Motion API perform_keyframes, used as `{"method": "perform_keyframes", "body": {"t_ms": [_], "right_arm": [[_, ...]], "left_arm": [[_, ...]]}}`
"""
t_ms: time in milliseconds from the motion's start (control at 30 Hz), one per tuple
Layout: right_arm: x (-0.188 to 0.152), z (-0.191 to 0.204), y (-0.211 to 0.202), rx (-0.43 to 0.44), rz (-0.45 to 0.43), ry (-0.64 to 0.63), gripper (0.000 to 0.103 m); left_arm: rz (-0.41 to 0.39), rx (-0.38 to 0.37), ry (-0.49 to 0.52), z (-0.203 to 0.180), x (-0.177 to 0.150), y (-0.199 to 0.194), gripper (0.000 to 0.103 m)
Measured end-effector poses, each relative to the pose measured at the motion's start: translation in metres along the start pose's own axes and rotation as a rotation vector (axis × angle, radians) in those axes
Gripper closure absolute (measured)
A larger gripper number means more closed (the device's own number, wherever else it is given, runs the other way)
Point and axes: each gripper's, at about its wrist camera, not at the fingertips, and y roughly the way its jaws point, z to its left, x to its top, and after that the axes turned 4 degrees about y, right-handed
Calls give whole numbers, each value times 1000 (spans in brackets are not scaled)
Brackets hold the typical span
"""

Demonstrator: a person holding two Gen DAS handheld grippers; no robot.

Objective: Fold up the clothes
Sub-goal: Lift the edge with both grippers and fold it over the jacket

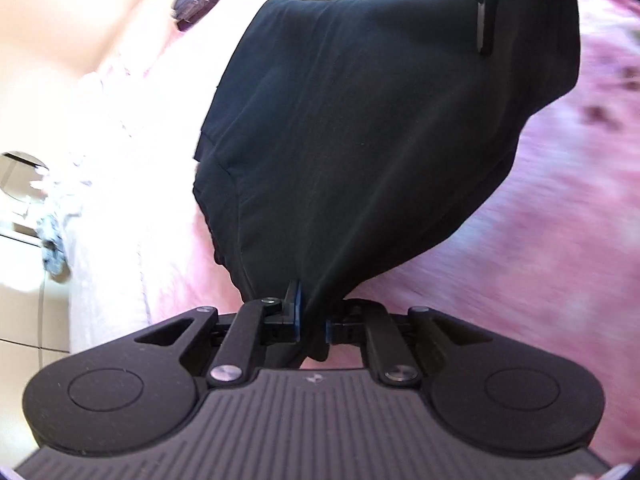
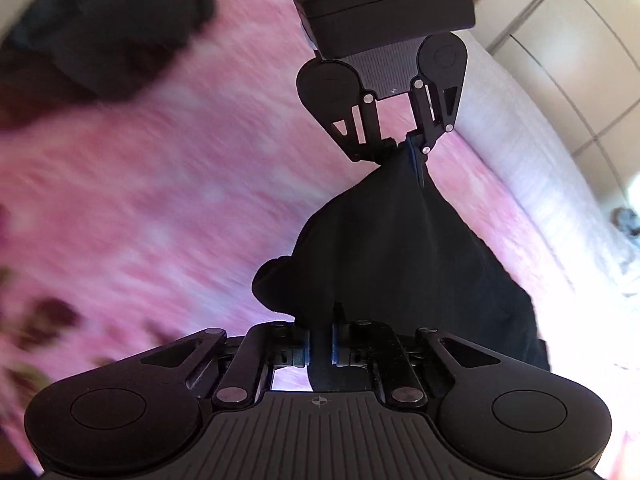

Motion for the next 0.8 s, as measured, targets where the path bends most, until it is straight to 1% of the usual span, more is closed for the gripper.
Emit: {"method": "perform_keyframes", "body": {"t_ms": [67, 167, 300, 400, 500, 633, 733, 800], "right_arm": [[7, 10, -15, 53, -30, 24, 95], [15, 9, -35, 97, -89, 91, 95], [12, -32, -69, 62, -181, 247, 95], [-1, -77, -96, 14, -232, 417, 95], [-27, -121, -112, -52, -255, 579, 95], [-89, -178, -112, -95, -242, 866, 95], [-148, -221, -97, -54, -239, 1135, 95], [-186, -244, -82, -18, -232, 1271, 95]], "left_arm": [[25, -36, 1, -1, 0, -20, 95], [52, -58, 13, 22, 9, -40, 95], [86, -81, 40, 85, 39, -48, 95], [93, -91, 83, 135, 74, -36, 95], [121, -146, 141, 184, 115, -4, 95], [139, -255, 200, 226, 177, 63, 94], [142, -326, 228, 241, 215, 121, 94], [147, -384, 231, 245, 234, 161, 93]]}}
